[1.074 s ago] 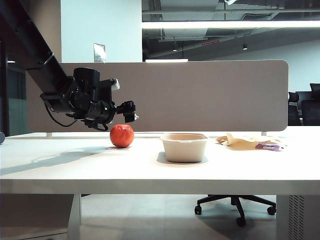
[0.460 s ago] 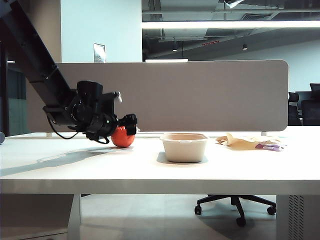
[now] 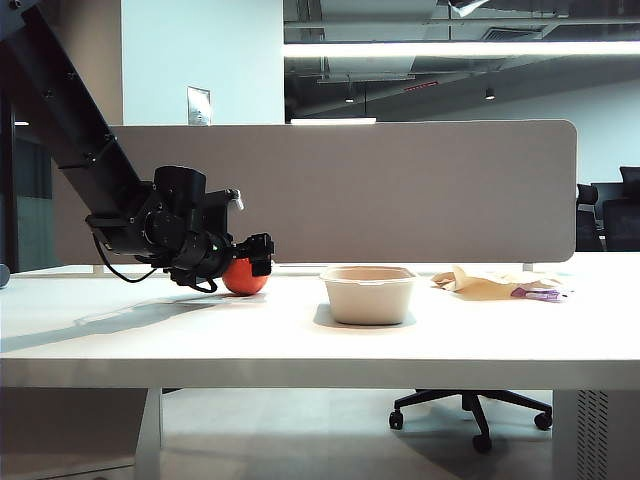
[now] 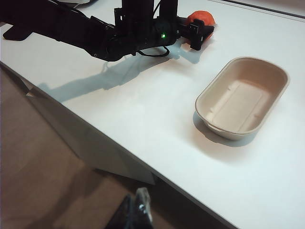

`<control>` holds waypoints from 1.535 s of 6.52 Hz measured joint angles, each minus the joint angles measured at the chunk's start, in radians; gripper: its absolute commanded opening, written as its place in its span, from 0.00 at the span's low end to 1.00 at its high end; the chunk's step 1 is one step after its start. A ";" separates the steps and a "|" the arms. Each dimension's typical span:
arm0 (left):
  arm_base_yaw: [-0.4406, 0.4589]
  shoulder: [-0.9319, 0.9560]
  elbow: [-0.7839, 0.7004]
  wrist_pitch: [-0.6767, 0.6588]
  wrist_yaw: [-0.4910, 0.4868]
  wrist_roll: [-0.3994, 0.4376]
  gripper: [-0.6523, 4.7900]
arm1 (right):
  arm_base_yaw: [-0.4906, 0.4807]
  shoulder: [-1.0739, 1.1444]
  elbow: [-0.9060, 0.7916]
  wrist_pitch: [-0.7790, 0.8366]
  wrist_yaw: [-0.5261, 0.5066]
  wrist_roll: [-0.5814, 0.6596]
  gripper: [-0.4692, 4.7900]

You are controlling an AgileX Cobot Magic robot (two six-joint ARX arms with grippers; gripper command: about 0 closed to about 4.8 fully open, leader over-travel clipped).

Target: Pick up the orange and place it into the paper lunchbox.

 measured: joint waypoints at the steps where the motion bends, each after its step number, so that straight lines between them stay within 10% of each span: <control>1: 0.000 0.000 0.000 0.000 -0.006 0.000 1.00 | 0.000 0.000 0.000 0.000 0.000 0.000 0.09; 4: 0.000 0.000 0.000 0.008 -0.003 0.000 0.74 | 0.000 0.000 0.000 0.000 0.000 0.000 0.09; 10: 0.000 -0.110 0.002 0.008 0.172 0.001 0.74 | 0.000 0.000 0.000 0.000 0.000 -0.005 0.09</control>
